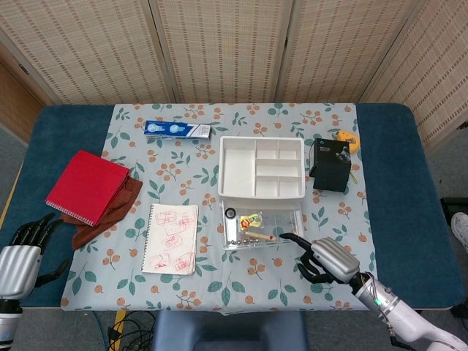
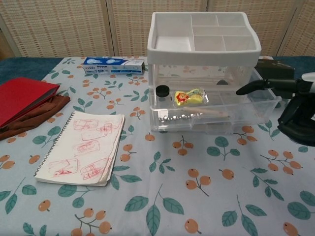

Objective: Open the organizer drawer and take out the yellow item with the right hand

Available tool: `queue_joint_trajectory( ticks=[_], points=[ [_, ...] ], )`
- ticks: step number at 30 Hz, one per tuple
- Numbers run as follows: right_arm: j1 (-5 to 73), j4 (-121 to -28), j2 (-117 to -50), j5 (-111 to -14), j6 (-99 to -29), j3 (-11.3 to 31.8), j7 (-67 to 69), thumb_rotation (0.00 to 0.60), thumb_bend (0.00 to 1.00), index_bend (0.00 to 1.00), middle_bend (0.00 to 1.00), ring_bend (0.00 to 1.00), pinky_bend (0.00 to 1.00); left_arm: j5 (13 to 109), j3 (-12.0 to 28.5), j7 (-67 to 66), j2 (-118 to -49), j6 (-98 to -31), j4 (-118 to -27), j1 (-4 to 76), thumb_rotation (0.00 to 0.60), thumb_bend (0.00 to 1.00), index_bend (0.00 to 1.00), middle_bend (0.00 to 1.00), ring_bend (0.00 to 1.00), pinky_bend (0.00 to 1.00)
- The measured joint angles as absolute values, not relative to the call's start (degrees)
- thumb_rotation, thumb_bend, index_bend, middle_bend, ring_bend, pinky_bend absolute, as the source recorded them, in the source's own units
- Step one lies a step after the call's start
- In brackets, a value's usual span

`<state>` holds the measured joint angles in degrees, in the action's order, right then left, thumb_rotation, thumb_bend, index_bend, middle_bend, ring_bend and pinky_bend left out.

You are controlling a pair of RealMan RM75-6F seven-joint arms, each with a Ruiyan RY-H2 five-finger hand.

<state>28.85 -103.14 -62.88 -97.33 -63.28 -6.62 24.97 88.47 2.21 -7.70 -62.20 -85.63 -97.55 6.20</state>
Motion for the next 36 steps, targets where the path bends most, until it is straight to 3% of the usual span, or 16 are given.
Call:
queue_joint_trajectory(
  ticks=[5,9,18,28,32,36],
  points=[
    [28.82,-105.05,-60.26,-98.09,-63.87,-6.52,22.92,0.6,0.34,0.02,0.87,0.94,0.93,88.53,2.33,-7.56,-62.17,-85.81,-97.57,6.26,0.6,0.25,0.15,0.12,0.15,0.15],
    [29.4,-107.51,-57.51,-99.14,-64.46,-5.64,20.74,0.6,0.32,0.04,0.87,0.95,0.95,88.83,2.19,-7.47,-62.26,-85.94,-97.52,6.24,0.6,0.25,0.15,0.12,0.15,0.15],
    [34.06,-111.0,-54.68,-95.16,-61.7,1.26,12.88,0.6,0.33,0.22,0.88,0.98,1.0,89.13,1.95,-7.57,-62.33,-86.69,-97.68,5.8,0.6,0.25,0.15,0.12,0.15,0.15],
    [39.71,-109.0,-62.11,-81.99,-55.46,7.49,-3.92,0.6,0.29,0.34,0.98,1.0,1.0,88.85,1.78,-7.05,-62.56,-86.52,-97.01,5.64,0.6,0.25,0.15,0.12,0.15,0.15],
    [41.1,-107.33,-65.77,-79.98,-54.9,8.42,-9.26,0.6,0.21,0.37,1.0,1.0,1.0,88.86,1.82,-6.59,-62.59,-86.62,-96.84,5.62,0.6,0.25,0.15,0.12,0.15,0.15],
    [42.15,-105.91,-68.66,-78.79,-54.63,8.63,-14.1,0.6,0.2,0.39,1.0,1.0,1.0,88.96,1.76,-6.28,-62.73,-86.6,-96.52,5.61,0.6,0.25,0.15,0.12,0.15,0.15]
  ],
)
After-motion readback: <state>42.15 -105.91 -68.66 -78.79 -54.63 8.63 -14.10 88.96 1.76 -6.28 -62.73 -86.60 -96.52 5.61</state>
